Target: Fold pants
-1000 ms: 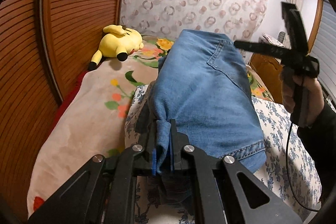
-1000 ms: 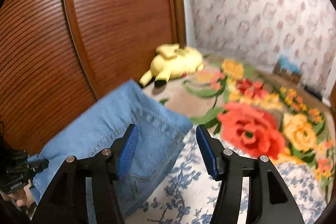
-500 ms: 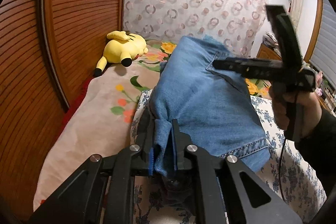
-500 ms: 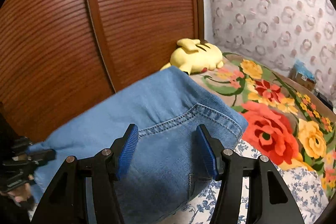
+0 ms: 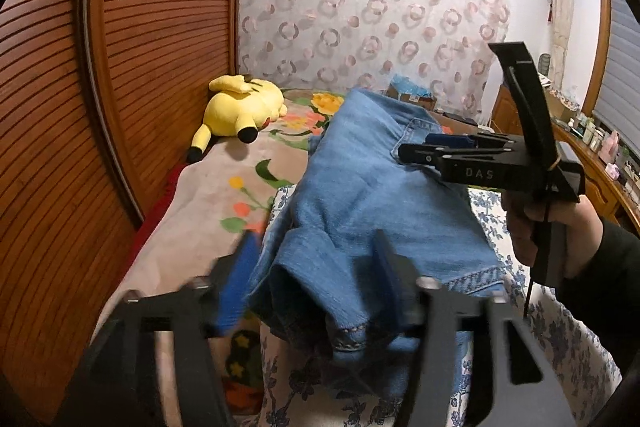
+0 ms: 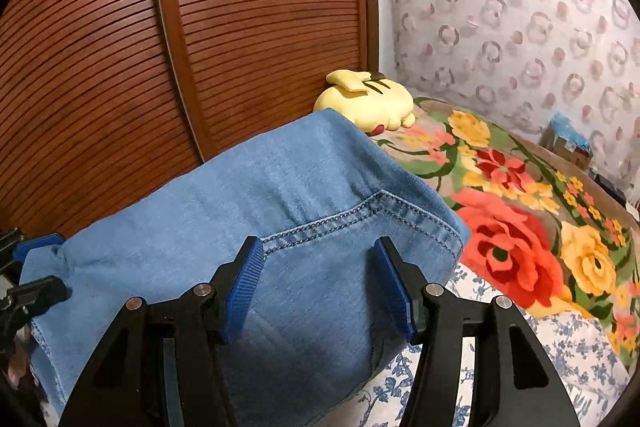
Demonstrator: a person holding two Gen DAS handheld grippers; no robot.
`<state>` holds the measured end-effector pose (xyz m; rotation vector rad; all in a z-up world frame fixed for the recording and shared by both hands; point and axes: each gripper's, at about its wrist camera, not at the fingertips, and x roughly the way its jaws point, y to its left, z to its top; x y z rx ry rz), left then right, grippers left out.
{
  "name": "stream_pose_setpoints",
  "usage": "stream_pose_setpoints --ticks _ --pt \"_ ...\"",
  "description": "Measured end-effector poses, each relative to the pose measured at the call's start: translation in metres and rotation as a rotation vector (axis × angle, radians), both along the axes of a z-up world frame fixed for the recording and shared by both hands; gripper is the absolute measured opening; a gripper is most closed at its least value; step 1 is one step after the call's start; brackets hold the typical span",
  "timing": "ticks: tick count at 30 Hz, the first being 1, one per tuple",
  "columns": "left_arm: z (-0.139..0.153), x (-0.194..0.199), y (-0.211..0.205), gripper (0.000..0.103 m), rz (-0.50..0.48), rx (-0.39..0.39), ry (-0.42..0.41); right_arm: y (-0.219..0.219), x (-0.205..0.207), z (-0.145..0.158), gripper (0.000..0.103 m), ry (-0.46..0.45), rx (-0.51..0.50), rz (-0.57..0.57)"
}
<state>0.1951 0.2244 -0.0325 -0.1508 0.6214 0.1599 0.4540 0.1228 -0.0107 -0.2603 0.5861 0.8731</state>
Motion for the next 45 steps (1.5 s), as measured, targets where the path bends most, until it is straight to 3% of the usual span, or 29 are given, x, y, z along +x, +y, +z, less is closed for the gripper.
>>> stream_pose_setpoints --ticks 1,7,15,28,36,45 --pt "0.002 -0.003 -0.001 0.082 0.0 -0.004 -0.014 -0.001 -0.001 0.0 0.06 0.006 0.004 0.002" --pt "0.013 -0.013 0.002 0.088 0.043 0.03 -0.039 -0.011 -0.011 0.002 0.06 0.015 0.012 0.009" --pt "0.021 -0.026 -0.007 0.089 0.037 0.044 -0.035 -0.038 -0.051 0.015 0.06 -0.018 0.018 -0.014" --pt "0.031 -0.044 -0.069 0.089 -0.058 0.089 -0.026 -0.122 -0.142 0.033 0.061 -0.063 0.043 -0.155" --pt "0.038 -0.052 -0.112 0.089 -0.104 0.09 -0.046 -0.175 -0.192 0.04 0.083 -0.077 0.062 -0.253" --pt "0.04 -0.059 -0.157 0.089 -0.187 0.062 -0.066 -0.223 -0.251 0.043 0.086 -0.116 0.064 -0.357"
